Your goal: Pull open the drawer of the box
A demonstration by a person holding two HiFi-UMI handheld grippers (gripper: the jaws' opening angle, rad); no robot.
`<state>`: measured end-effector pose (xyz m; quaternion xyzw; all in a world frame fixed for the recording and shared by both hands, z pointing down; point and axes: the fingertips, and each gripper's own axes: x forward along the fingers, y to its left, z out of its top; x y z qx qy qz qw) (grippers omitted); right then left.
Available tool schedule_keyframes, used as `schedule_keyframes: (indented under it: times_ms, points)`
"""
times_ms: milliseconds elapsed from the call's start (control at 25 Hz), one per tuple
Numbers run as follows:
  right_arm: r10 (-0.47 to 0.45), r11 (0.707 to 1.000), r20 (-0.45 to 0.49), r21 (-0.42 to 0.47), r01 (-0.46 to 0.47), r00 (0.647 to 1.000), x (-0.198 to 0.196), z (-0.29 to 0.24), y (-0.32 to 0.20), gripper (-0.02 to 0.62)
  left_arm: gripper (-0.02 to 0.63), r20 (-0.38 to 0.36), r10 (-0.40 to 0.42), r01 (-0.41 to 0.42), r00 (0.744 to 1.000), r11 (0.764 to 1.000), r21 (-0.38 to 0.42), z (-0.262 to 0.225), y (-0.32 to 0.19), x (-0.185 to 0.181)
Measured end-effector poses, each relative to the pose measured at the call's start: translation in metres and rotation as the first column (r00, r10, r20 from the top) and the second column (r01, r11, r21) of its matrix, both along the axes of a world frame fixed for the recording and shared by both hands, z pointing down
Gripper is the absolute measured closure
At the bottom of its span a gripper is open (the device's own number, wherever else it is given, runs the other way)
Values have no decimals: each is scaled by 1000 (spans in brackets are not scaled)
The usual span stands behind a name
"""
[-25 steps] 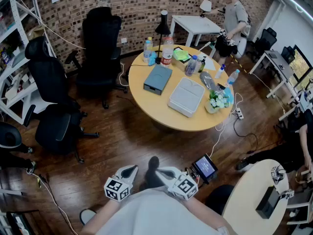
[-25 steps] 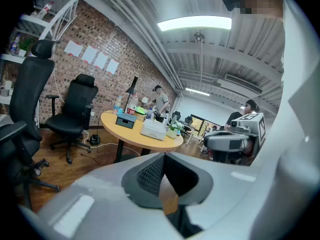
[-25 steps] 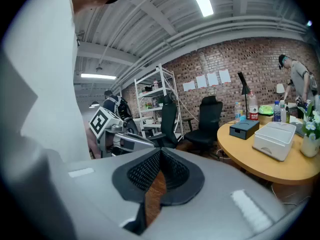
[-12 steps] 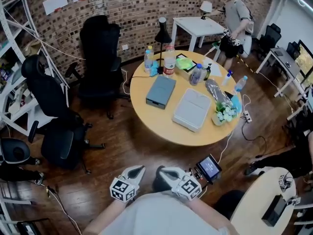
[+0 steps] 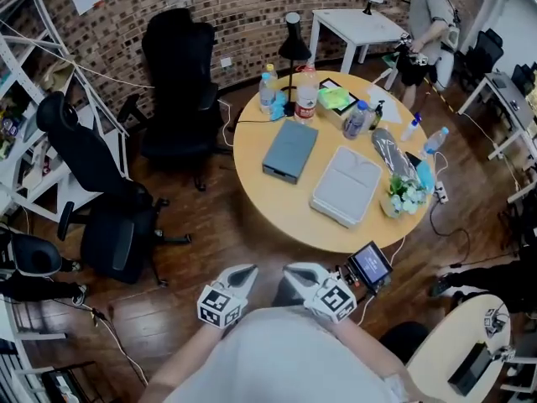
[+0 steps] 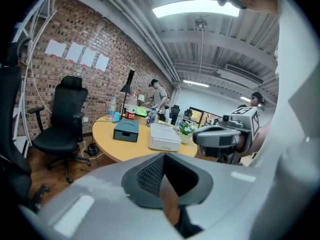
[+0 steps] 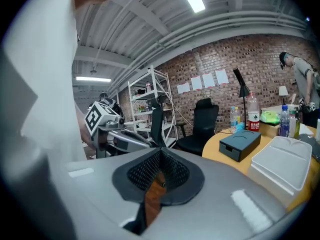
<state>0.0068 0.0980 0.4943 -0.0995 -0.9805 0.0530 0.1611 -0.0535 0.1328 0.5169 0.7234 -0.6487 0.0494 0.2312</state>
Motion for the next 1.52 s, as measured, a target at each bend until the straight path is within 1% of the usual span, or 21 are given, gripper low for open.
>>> schedule_keyframes:
  times_ms: [280,440,600,760,880,1000,1120,1240,1360,1440,1520]
  points:
    - [-28,1000,-16,0,28,999,-26,-4,-40,589,601,50,-8,10,999,999,-37,2,-44,-25]
    - [-49,998,7,29,49,999,-43,-15,-61,589,601,79,-12,15,997,999,-40,-3,-69,-43]
    - [-57,998,8,20,56,998,-49,-14,-79,589,601,98,-8,13,995,999,-52,-4,-88,-49]
    - [-72,997,-3,12,72,997,-58,-14,-87,589,601,108,-23,33,994,995,-90,2,-95,-60]
    - [-75,997,9,2,75,997,-66,-15,-91,589,601,109,-23,35,994,993,-113,9,-98,-69]
    - [-72,997,10,-3,72,997,-72,-15,-92,589,601,112,-9,22,994,993,-120,13,-101,-75]
    - [-60,998,20,-5,60,998,-81,-16,-95,589,601,111,4,8,994,994,-109,13,-108,-84]
    - [-40,999,1,11,40,999,-89,-15,-103,589,601,119,55,-42,991,993,-108,13,-118,-91]
    - [3,1000,-5,15,-3,1000,-97,-15,-110,589,601,141,130,-111,981,984,-138,18,-124,-97]
    - [30,999,-5,17,-30,1000,-103,-15,-116,589,601,166,174,-147,971,976,-161,22,-130,-103]
    - [63,998,-15,15,-63,998,-106,-11,-121,589,601,217,227,-188,949,965,-185,30,-136,-107]
